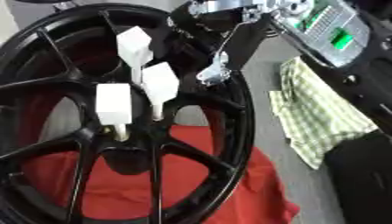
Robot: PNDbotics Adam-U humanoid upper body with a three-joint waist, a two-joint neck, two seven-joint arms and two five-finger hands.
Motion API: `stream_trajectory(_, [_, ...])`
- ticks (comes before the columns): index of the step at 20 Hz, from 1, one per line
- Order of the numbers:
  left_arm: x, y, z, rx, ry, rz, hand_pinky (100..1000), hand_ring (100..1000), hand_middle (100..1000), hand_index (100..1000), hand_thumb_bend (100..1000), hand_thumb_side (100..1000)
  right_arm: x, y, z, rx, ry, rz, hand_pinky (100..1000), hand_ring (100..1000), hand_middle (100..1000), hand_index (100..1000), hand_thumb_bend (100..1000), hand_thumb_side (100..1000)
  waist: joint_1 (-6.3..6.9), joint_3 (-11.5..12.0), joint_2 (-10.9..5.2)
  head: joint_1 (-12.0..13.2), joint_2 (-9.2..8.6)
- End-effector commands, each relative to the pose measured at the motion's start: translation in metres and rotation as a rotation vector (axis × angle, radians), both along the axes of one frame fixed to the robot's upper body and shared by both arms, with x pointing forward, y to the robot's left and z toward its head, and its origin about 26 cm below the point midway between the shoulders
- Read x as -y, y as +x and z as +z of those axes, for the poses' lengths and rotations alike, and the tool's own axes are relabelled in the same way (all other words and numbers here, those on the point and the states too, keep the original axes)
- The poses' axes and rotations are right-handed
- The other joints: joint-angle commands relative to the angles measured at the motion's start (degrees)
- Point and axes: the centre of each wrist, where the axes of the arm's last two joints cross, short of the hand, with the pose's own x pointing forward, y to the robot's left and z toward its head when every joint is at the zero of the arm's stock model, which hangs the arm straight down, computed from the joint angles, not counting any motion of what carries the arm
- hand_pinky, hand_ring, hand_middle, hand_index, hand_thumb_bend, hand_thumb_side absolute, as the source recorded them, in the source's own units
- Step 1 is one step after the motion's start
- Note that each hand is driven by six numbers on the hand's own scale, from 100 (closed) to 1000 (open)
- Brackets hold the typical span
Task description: Pull the pin out of the wheel hub.
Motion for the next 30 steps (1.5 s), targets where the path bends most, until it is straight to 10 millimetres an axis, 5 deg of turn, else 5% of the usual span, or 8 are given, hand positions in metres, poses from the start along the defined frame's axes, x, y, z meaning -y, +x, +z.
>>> stream_trajectory(1, [-0.001, -0.002, 0.010, 0.028, 0.025, -0.004, 780, 569, 637, 666, 100, 788, 0.007, -0.007, 0.009, 0.041, -0.003, -0.028, 861, 868, 753, 842, 445, 330, 0.28, 0.0, -1.14, -0.2, -0.04])
stream_trajectory(30, [0.000, -0.001, 0.015, 0.046, 0.025, -0.009, 781, 566, 632, 666, 100, 794, 0.012, -0.004, -0.004, 0.027, 0.012, -0.127, 840, 840, 711, 800, 434, 308, -1.10, 1.1, 0.36, 0.2, -0.64])
